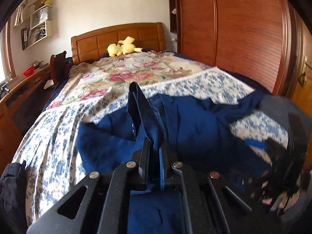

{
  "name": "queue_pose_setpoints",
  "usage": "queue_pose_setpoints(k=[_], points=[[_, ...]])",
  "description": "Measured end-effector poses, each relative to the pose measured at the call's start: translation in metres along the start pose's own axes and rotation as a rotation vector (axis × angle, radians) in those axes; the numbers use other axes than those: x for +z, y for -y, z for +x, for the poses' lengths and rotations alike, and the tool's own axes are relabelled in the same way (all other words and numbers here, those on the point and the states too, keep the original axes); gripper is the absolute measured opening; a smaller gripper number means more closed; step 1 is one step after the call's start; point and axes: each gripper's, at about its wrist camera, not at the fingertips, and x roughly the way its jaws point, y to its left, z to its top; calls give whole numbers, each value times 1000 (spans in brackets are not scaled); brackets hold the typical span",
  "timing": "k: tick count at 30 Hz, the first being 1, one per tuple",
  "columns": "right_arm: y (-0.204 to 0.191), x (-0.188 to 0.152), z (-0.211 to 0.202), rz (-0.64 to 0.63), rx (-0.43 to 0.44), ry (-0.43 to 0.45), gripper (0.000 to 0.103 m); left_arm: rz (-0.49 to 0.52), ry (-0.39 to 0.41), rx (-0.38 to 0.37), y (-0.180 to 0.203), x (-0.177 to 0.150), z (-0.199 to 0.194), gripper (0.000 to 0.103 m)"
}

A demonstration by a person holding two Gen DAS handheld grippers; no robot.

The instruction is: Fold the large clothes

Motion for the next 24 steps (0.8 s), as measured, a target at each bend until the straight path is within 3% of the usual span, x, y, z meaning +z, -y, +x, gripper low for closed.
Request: queue_pose_setpoints(k=[7,11,24], points=[[-3,-1,3,2,8,-21,103,-39,-18,-34,7,-47,-5,11],[-9,-2,9,-6,14,-40,103,-66,11,-30,2,-70,-17,22],[-64,0,34,-75,113,-104,99,-178,35,100,-50,-148,-64,30]])
